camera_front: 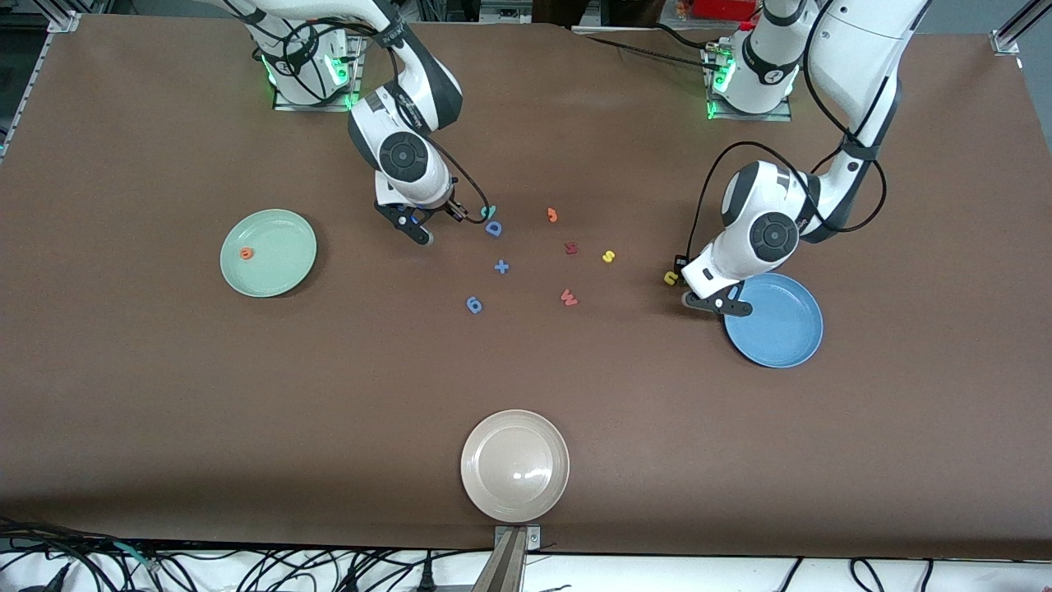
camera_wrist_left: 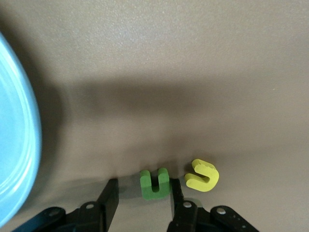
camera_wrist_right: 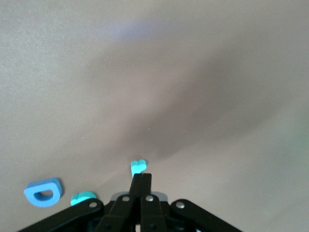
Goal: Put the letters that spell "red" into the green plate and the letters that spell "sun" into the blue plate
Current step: 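Grasp the green u with the left gripper while the right gripper lifts, then place the green u on the blue plate with the left gripper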
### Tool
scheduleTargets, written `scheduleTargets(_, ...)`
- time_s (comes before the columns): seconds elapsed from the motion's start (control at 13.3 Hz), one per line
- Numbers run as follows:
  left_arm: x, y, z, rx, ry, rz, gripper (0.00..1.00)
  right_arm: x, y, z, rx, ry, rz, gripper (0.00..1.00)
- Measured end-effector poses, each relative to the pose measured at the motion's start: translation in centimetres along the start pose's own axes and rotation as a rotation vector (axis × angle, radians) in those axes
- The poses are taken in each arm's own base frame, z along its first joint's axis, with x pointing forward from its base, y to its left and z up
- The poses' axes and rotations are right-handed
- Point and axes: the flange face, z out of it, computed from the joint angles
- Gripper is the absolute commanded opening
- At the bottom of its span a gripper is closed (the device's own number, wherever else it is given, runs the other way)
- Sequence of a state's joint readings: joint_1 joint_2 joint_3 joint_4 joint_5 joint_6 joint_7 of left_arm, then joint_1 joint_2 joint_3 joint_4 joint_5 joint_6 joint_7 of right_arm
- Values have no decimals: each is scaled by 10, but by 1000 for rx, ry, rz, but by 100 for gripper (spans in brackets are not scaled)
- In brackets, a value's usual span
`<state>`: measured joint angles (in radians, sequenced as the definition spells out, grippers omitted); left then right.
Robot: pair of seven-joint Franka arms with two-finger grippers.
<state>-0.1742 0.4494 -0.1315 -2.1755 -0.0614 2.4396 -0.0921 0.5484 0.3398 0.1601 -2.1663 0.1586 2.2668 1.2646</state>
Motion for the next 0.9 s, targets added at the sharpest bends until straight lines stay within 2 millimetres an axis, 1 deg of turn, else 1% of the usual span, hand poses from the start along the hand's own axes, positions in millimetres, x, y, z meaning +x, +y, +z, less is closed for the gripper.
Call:
scheduleTargets(0.08,1,-1,-1,0,2,-1,23,1,0,-5,-2,-1,2,2)
scheduleTargets(0.15,1,-2,-2,0,3,-3,19,2,0,-5,-3,-1,4,8)
scheduleTargets(0.23,1,-2,-2,0,4,-3,14,2,-1,-2,-4,-2,8,28)
scheduleTargets(0.3,1,-2,-2,0,4,-3,12,3,-2,1,2,-1,30,60)
scheduleTargets(0.38,1,-2,-2,0,4,-3,11,4,-4,6,9,0,60,86)
scheduleTargets(0.45,2,-2,-4,0,7,-3,11,4,-6,11,12,1,81,96)
scheduleTargets(0.53,3,-1,-8,0,7,-2,11,2,-7,16,9,0,89,97)
scheduleTargets(0.6,5,-1,-16,1,-4,-2,11,1,-7,17,7,0,94,97)
scheduleTargets(0.68,8,-1,-30,3,-29,-4,11,1,-7,18,7,0,95,97)
scheduleTargets(0.83,21,-8,-73,9,-75,-14,11,0,-7,18,7,0,97,97)
scheduleTargets(0.9,28,-15,-96,34,-83,-8,12,0,-7,18,6,0,96,97)
